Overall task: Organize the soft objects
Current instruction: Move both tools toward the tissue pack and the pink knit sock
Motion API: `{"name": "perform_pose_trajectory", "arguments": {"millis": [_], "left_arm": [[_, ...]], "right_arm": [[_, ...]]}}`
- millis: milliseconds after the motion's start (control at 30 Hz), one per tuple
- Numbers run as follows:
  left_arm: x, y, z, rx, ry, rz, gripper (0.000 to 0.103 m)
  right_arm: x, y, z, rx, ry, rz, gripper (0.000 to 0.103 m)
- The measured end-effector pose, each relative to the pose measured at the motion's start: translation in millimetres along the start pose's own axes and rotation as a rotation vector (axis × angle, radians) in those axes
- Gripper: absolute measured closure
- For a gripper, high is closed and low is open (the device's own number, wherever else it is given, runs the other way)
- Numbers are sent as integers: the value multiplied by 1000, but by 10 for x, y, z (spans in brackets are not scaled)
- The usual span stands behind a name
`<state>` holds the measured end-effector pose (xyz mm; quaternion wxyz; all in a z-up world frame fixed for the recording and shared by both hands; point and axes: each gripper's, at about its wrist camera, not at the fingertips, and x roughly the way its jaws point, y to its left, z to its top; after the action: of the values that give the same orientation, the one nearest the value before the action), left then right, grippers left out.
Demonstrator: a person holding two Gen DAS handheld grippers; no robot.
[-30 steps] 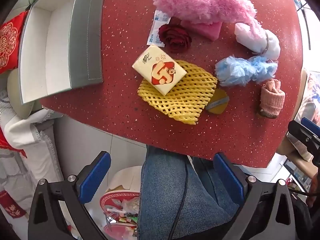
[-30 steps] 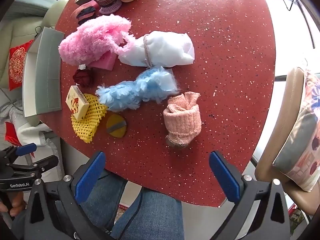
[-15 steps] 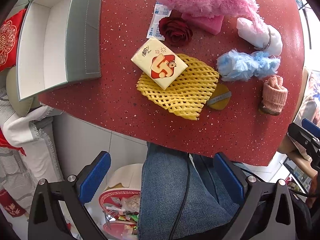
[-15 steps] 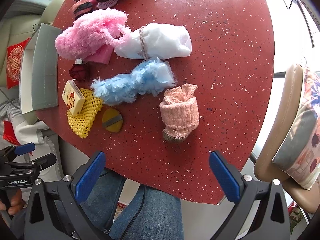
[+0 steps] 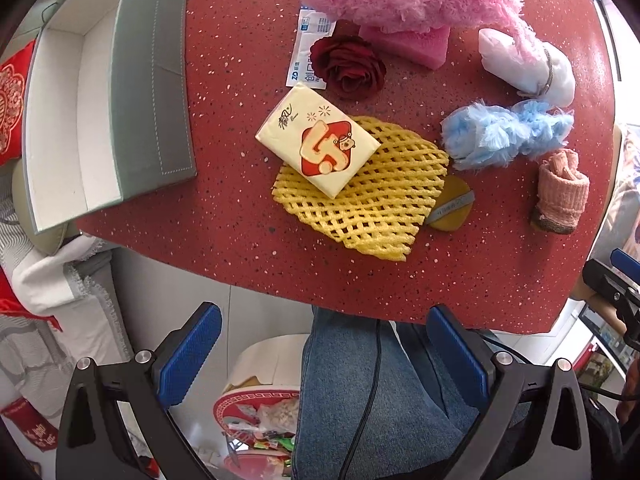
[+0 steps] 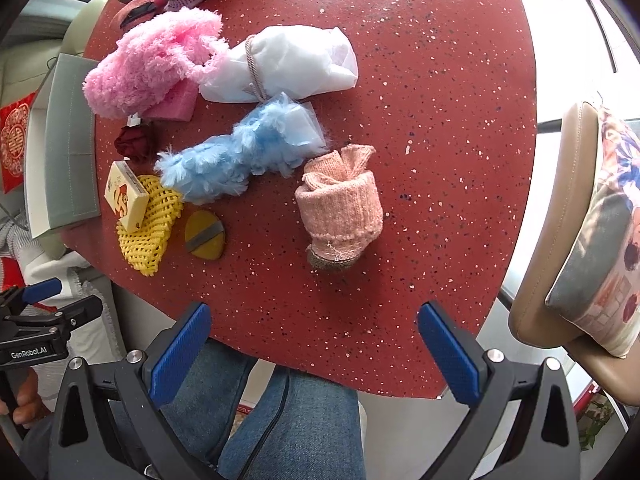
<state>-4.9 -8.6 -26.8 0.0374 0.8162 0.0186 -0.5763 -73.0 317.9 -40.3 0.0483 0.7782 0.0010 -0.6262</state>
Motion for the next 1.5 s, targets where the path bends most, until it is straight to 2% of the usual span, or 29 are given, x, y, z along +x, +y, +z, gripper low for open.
{"name": "perform_pose_trajectory", "arguments": {"millis": [100, 167, 300, 467, 633, 833, 867, 967, 1500], "left_arm": [[48, -12, 72, 37, -22, -13, 0], [67, 11, 158, 60, -30, 30, 0], [40, 39, 319, 147, -138, 124, 0], [63, 36, 448, 229, -168, 182, 0], [77, 94, 537, 250, -148, 177, 0], [133, 74, 543, 278, -156, 147, 0], [210, -27, 503, 287, -165, 129, 0], [214, -61, 525, 296, -170, 121, 0], [147, 41, 546, 272, -180, 128, 0]], "right_arm": [[59, -26, -10, 23, 15, -14, 0], [115, -33, -31, 34, 21, -13, 0], [216, -26, -70, 55, 34, -13, 0], [264, -35, -95, 74, 17, -20, 0], [333, -40, -76, 112, 52, 8, 0], [382, -26, -40, 127, 59, -6, 0], [387, -33, -30, 125, 58, -8, 0], [403, 67, -5, 114, 102, 5, 0], [262, 56, 148, 98, 104, -8, 0]]}}
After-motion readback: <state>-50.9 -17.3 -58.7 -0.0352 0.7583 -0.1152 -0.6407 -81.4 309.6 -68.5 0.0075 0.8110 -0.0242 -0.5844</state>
